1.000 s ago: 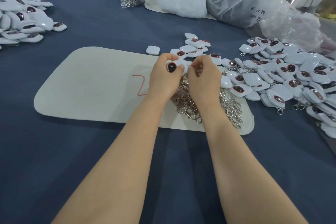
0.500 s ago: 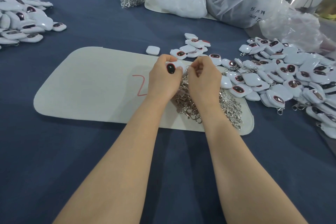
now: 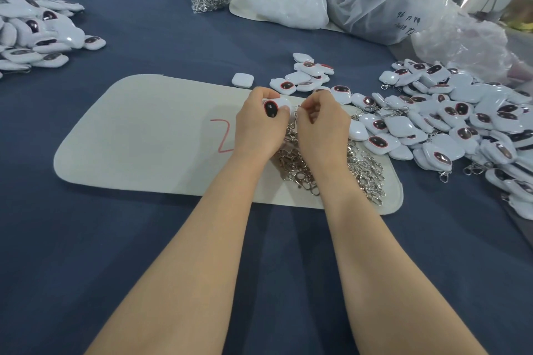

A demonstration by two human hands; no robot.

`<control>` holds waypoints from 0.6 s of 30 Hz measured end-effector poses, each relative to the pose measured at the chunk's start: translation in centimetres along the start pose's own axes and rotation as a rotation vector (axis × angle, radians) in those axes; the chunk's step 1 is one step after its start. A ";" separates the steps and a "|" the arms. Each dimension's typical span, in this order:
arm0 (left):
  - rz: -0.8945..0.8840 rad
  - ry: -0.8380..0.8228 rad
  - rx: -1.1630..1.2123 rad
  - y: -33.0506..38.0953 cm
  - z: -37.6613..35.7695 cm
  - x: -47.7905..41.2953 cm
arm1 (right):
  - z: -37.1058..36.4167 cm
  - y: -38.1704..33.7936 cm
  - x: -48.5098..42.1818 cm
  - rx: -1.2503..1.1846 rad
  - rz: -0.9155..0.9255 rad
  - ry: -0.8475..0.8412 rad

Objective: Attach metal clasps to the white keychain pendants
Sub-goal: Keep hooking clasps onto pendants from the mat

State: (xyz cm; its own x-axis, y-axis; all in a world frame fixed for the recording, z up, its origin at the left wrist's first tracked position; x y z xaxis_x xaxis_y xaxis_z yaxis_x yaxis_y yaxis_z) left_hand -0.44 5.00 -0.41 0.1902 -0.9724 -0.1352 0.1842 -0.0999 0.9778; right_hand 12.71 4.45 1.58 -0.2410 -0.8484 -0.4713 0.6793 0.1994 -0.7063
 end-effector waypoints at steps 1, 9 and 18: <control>-0.001 -0.004 -0.001 0.0 0.0 0.1 | 0.0 0.0 0.0 0.005 -0.001 -0.003; -0.018 0.016 -0.062 0.0 0.1 0.0 | -0.2 -0.2 0.1 0.032 -0.001 -0.026; -0.036 0.040 -0.106 -0.2 0.2 -0.1 | -0.6 -0.9 0.3 0.070 0.047 -0.068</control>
State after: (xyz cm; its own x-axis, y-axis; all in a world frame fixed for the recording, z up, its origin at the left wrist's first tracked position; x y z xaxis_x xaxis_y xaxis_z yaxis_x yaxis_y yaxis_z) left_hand -0.72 5.05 -0.51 0.2196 -0.9592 -0.1781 0.2922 -0.1095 0.9501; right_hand 11.64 4.25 1.75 -0.1623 -0.8706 -0.4644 0.7360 0.2067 -0.6446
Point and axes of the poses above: each hand's wrist, its own x-axis away from the middle knuckle, its own z-axis out of the back of the hand, y = z × x, the point moved 8 cm from there along -x, towards the middle knuckle
